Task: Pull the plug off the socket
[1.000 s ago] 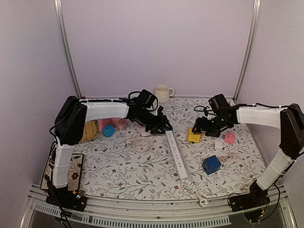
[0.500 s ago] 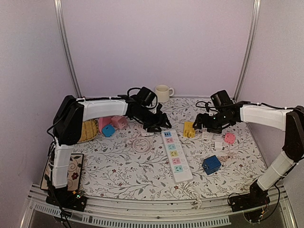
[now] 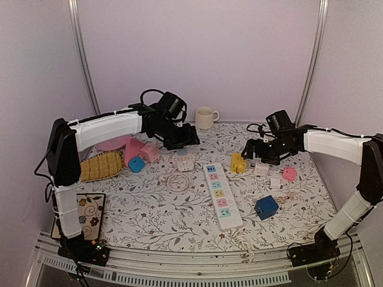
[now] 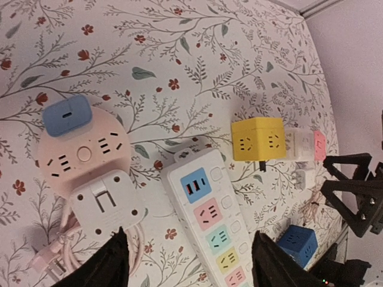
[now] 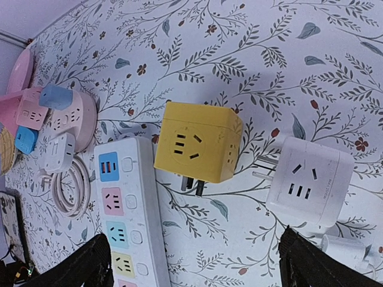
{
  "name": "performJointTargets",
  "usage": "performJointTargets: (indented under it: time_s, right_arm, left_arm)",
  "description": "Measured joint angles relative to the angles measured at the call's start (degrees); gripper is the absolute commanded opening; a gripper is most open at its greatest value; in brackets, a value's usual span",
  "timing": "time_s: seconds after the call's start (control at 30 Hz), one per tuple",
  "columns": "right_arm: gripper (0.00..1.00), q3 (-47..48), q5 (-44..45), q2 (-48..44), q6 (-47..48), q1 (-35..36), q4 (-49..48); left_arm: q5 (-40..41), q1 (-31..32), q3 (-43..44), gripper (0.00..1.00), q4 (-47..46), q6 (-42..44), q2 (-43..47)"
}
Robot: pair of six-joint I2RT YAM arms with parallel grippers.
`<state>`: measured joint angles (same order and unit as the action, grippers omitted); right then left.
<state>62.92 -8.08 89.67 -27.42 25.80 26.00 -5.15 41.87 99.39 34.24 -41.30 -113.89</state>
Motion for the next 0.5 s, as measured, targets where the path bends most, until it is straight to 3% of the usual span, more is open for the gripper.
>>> performJointTargets:
  time_s: [0.5]
  right_arm:
    - [0.99,0.2,-0.1,-2.1,0.0,0.1,0.2]
  left_arm:
    - [15.7,-1.8,21.9,0.71,16.3,0.3,-17.9]
